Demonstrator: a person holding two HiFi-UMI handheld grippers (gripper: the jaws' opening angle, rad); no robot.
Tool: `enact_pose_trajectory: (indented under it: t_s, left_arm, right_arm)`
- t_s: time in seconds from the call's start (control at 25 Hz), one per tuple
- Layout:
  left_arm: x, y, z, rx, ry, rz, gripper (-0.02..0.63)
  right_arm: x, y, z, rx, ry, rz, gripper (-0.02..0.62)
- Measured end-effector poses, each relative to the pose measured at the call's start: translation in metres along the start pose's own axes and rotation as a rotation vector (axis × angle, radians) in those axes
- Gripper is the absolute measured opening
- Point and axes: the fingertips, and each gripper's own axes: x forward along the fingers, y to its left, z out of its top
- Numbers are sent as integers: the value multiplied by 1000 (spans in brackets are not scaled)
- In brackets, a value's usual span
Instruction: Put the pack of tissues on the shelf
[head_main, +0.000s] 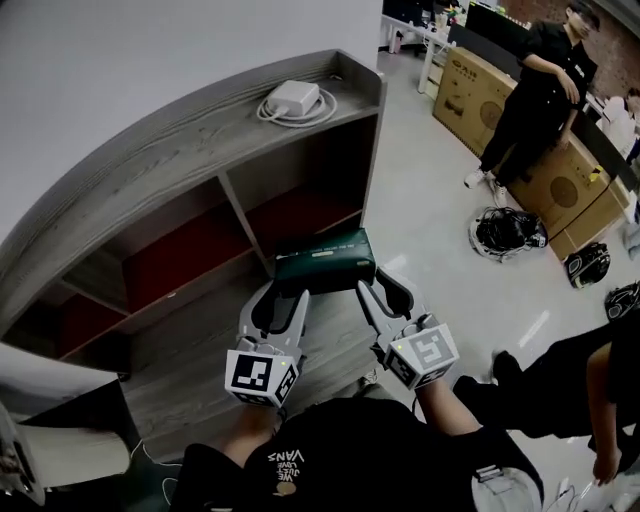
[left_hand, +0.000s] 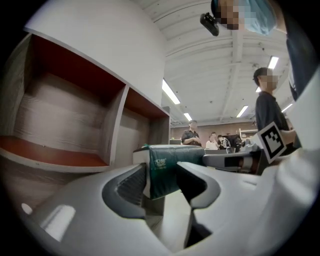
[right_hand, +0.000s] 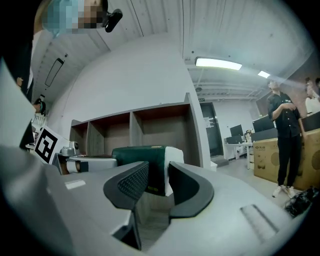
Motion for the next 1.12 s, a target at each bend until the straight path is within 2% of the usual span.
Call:
enact_pose_trajectory:
  t_s: [0.32, 0.64, 1.12]
  left_arm:
    - [23, 13, -7, 13, 8, 114, 210]
    - [38, 21, -17, 0, 14, 215, 210]
    - [62, 39, -31, 26, 28, 305, 210]
  right_arm:
    - [35, -27, -6, -20, -19, 113, 124]
    - [59, -42, -16, -23, 7, 204, 124]
    - [97, -59, -32, -48, 28, 293, 124]
